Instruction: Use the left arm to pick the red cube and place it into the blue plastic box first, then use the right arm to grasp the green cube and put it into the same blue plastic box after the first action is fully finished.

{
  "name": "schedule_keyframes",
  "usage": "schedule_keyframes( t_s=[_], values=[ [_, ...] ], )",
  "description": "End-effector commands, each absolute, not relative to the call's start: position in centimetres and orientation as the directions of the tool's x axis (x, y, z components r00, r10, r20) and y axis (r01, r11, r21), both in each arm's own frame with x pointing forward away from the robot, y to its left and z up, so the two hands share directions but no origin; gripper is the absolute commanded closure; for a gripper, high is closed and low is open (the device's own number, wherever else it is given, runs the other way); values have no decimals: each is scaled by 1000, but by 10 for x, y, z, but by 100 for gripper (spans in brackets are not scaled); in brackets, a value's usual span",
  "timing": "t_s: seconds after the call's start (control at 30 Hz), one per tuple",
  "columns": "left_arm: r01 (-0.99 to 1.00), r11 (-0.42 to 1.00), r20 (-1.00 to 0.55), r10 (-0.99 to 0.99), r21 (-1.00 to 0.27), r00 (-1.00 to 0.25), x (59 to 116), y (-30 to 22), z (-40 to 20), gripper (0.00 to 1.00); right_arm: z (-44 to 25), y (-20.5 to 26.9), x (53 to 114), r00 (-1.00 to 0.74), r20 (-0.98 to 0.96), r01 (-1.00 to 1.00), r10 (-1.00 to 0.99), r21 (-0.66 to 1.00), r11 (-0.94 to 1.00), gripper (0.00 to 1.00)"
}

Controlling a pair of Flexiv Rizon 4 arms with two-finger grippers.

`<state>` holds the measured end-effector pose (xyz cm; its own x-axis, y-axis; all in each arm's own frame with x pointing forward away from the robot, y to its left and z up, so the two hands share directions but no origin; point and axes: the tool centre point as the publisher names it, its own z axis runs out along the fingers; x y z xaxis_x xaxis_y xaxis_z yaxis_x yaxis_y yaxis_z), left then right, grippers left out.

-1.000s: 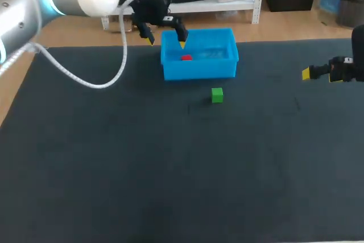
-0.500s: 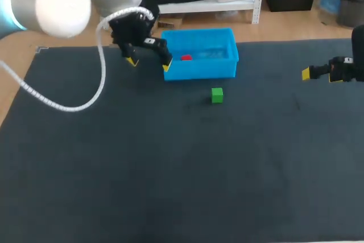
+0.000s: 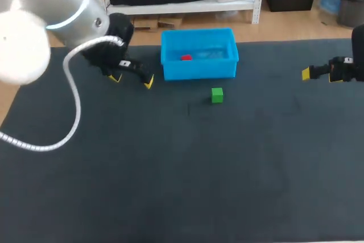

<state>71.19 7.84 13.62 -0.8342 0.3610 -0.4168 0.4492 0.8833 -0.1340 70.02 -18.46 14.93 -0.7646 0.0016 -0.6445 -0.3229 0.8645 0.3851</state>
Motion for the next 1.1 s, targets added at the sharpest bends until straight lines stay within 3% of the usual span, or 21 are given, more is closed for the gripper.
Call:
schedule_keyframes(
  t_s=[0.03,1.1],
  values=[
    [464,869,-778,169,-172,-605,701,96,132,0,149,-185,700,-765,-644,-324,0,385,864,0],
    [542,812,-743,223,-217,-632,699,107,140,0,154,-182,703,-764,-645,-317,-24,344,884,0]
  ],
)
